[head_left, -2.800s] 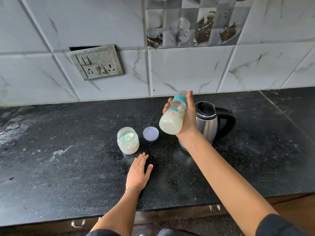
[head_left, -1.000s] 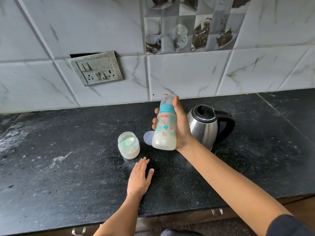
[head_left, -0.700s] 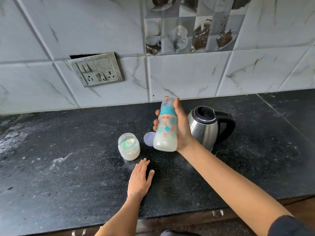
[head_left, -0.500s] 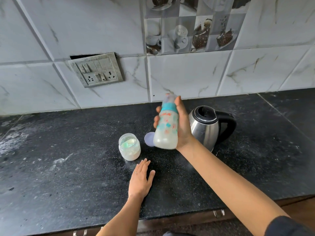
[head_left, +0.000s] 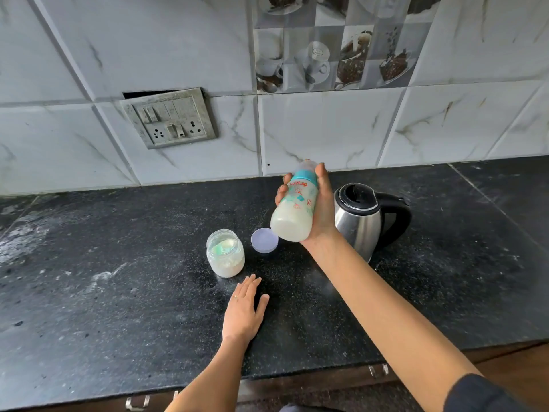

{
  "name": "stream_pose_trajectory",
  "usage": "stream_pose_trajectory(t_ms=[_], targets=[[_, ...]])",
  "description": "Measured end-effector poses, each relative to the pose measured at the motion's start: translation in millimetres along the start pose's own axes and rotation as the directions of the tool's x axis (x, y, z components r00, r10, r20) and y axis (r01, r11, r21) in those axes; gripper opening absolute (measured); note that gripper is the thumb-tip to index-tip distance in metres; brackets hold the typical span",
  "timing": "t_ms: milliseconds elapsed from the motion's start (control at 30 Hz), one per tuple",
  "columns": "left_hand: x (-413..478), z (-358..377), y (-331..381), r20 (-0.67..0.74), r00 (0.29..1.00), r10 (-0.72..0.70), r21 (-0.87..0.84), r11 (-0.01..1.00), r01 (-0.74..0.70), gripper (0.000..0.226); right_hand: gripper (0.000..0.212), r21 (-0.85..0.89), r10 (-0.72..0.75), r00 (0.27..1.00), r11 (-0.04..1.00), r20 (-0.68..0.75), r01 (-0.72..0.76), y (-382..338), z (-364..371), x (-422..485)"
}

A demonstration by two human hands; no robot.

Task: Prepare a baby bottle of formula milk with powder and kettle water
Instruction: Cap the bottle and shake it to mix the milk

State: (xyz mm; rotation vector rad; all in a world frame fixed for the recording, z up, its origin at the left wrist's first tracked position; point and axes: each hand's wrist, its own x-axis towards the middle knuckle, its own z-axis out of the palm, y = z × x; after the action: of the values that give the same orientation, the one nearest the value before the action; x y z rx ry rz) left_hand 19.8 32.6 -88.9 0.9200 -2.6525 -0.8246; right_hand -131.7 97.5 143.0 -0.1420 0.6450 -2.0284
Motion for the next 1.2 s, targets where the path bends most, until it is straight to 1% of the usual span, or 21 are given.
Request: stream_pose_trajectory(t_ms=[67,133,167,233,267,300,400,467,567,600,667,733,833,900,967,1000,1133,1200], targets=[[-0.3,-1.0,-0.1,0.000,1.000,-0.001,-0.001,1.000,0.001,0.050,0.046,-0.036,0.016,0.999,0.999,0.031,-0.015,3.9,0.4,-2.0],[0.2,-1.0,-0.8,-0.009,1.000,0.005,0.000,1.000,-0.005,0.049,0.040,-0.121,0.019,0.998,0.993,0.067,-0.010,8.2,0.6,-5.6],[0.1,-1.1,-0.7,-0.014,1.000,0.008,0.002,1.000,-0.008,0.049,0.038,-0.136,0.013,0.997,0.991,0.081,-0.002,6.5,3.0,-6.3],[-0.2,-1.4,0.7,-0.014,1.000,0.011,0.004,1.000,-0.011,0.049,0.045,-0.046,0.004,0.996,0.999,0.094,0.001,-2.2,3.6,0.0],[-0.4,-1.1,1.3,-0.014,1.000,0.011,0.004,1.000,-0.011,0.049,0.046,0.001,0.001,0.995,1.000,0.096,-0.001,-6.4,4.3,1.6],[-0.8,-0.9,1.4,-0.016,1.000,0.011,0.004,1.000,-0.011,0.049,0.044,0.014,-0.001,0.995,1.000,0.101,0.000,-7.7,2.7,2.5],[-0.8,-1.4,0.5,-0.014,1.000,0.012,0.002,1.000,-0.012,0.049,0.044,-0.085,0.023,0.988,0.996,0.151,-0.011,-0.6,1.1,-5.3],[-0.6,-1.6,-0.4,-0.015,1.000,0.009,0.005,1.000,-0.009,0.049,0.047,-0.116,0.013,0.990,0.993,0.137,0.003,-1.1,4.9,-7.3],[-0.4,-1.1,1.0,-0.012,1.000,0.004,0.010,1.000,-0.004,0.049,0.055,-0.009,-0.017,0.995,1.000,0.099,0.018,-8.7,10.3,-5.3],[-0.5,-0.9,0.5,-0.013,1.000,0.003,0.011,1.000,-0.003,0.049,0.054,-0.017,-0.016,0.994,1.000,0.110,0.018,-8.7,10.8,-6.3],[-0.4,-0.9,0.1,-0.013,1.000,0.006,0.011,1.000,-0.005,0.049,0.049,-0.100,-0.007,0.989,0.995,0.147,0.022,-2.4,6.8,-10.0],[-0.1,-0.8,-0.4,-0.015,1.000,0.010,0.009,1.000,-0.010,0.049,0.045,-0.140,-0.010,0.988,0.990,0.151,0.032,2.4,6.5,-13.8],[-0.9,-1.2,1.1,-0.016,1.000,0.008,0.009,1.000,-0.007,0.049,0.042,-0.050,-0.055,0.991,0.997,0.119,0.061,-0.4,4.7,-9.6],[-0.7,-1.2,0.9,-0.020,1.000,0.007,0.008,1.000,-0.007,0.049,0.044,-0.061,-0.061,0.993,0.996,0.099,0.067,-0.7,-0.8,-6.8],[0.0,-1.1,0.4,-0.020,1.000,0.009,0.010,1.000,-0.009,0.049,0.044,-0.100,-0.037,0.993,0.994,0.114,0.049,1.4,-4.2,-7.6],[0.3,-0.7,0.0,-0.017,1.000,0.009,0.012,1.000,-0.009,0.050,0.048,-0.112,-0.029,0.992,0.993,0.124,0.043,2.6,-5.2,-7.5],[0.1,-0.3,0.6,-0.016,1.000,0.006,0.000,1.000,-0.006,0.049,0.086,-0.147,-0.040,0.989,0.987,0.142,0.061,3.9,-6.3,-3.9],[0.3,-0.2,0.2,-0.020,1.000,0.009,-0.004,1.000,-0.009,0.048,0.093,-0.177,-0.052,0.989,0.981,0.141,0.077,3.6,-8.7,-0.8]])
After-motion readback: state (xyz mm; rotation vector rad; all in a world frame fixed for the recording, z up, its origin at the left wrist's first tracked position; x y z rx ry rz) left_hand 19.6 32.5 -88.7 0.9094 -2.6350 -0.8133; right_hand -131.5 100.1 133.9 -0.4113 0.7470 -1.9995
